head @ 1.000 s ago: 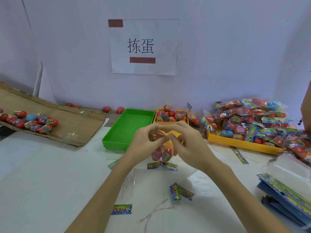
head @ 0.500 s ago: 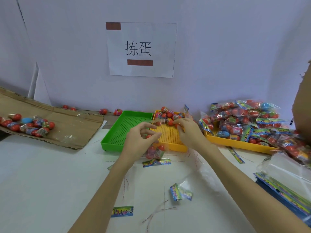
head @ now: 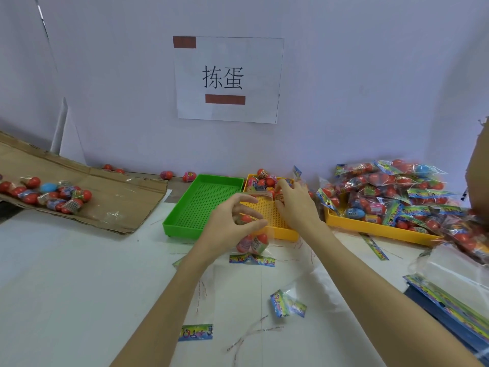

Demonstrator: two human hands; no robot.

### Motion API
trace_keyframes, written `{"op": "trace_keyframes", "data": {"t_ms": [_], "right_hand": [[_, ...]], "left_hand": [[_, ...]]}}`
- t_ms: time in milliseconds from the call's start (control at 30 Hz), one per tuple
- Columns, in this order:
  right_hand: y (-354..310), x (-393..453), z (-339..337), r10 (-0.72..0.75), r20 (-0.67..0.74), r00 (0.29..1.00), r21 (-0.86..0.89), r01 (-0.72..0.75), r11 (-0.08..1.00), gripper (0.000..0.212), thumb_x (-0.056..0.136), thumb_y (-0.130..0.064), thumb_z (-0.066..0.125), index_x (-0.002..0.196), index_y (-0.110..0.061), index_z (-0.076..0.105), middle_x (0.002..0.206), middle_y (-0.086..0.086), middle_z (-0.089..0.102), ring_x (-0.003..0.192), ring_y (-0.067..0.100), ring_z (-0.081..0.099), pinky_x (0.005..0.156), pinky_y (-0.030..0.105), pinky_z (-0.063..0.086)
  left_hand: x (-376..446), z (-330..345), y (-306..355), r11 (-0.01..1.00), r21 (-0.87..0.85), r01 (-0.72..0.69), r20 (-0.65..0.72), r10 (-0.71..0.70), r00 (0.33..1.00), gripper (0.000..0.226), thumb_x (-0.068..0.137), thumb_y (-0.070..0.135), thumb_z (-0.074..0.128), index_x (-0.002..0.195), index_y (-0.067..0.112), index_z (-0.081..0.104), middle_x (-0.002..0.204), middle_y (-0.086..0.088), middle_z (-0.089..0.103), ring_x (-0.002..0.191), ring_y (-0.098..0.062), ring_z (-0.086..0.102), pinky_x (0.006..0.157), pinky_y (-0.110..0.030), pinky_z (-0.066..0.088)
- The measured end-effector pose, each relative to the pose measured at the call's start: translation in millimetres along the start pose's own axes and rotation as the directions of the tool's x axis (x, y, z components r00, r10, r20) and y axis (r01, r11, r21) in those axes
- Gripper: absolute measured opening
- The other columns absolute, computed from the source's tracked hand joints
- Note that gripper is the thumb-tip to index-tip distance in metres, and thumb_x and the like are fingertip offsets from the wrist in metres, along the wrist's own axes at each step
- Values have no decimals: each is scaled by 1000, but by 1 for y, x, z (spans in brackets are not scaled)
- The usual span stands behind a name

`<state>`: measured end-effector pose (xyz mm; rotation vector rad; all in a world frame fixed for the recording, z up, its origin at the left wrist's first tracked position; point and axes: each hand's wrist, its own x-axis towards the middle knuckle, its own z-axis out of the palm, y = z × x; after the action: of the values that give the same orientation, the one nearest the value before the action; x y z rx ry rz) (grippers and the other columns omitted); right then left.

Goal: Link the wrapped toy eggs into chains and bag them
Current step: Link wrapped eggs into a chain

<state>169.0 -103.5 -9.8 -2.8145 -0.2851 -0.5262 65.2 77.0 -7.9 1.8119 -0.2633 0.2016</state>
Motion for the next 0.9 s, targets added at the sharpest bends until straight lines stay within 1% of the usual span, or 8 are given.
{"op": "trace_keyframes", "data": {"t_ms": [133,233,367,533,600,667,767,900], "right_hand": [[2,-26,-15,12,-227,974,364,73,929,28,101,-20,61,129,-20,59,117,9,58,96,20,61,84,28,52],[6,-52,-29,87,-275,957,562,87,822,27,100,-14,63,123,-28,67,109,6,55,92,17,64,80,18,57],[5,-80,-48,135,-278,951,719,113,686,30,101,-16,61,128,-31,67,110,3,58,91,11,66,81,27,61],[-13,-91,-65,-24,-404,914,645,304,701,30,95,-14,72,124,-17,65,110,-1,63,96,9,65,80,17,55],[-15,-94,-66,-181,-445,877,475,402,783,25,94,-9,72,119,-12,69,115,2,63,95,3,61,83,14,52],[-14,-94,-65,-308,-430,849,304,457,836,23,94,-3,70,117,-8,72,117,7,64,102,12,61,90,19,50],[-9,-94,-66,-353,-370,859,185,441,878,24,95,-1,67,117,-7,74,119,9,67,110,27,59,97,25,44],[-7,-94,-68,-358,-310,881,243,437,866,25,98,1,63,118,-9,75,120,7,66,113,26,58,97,24,45]], "left_hand": [[-1,1,0,1000,16,3,27,-3,1000,60,83,17,88,134,26,57,107,5,79,92,-12,75,95,-40,60],[-1,1,1,999,46,-15,31,13,999,66,84,18,87,139,27,51,108,7,77,93,-12,75,94,-39,59],[0,5,0,996,77,-48,29,46,999,66,85,16,86,141,25,51,106,8,77,94,-12,74,92,-36,60],[-2,13,-1,987,87,-138,42,135,990,62,87,10,84,138,26,53,103,5,77,91,-12,75,89,-35,60],[-3,17,-1,982,79,-172,45,169,985,65,86,9,84,138,29,51,103,4,77,88,-12,75,88,-33,59],[-4,21,0,977,69,-202,55,199,979,69,85,8,84,140,30,48,102,4,77,87,-14,74,87,-31,59],[-3,25,1,970,69,-232,78,226,971,71,85,8,84,142,29,47,102,7,77,87,-14,74,85,-31,58],[-5,26,1,966,104,-238,89,229,969,67,89,14,83,144,26,47,105,10,77,91,-12,74,88,-30,57]]}}
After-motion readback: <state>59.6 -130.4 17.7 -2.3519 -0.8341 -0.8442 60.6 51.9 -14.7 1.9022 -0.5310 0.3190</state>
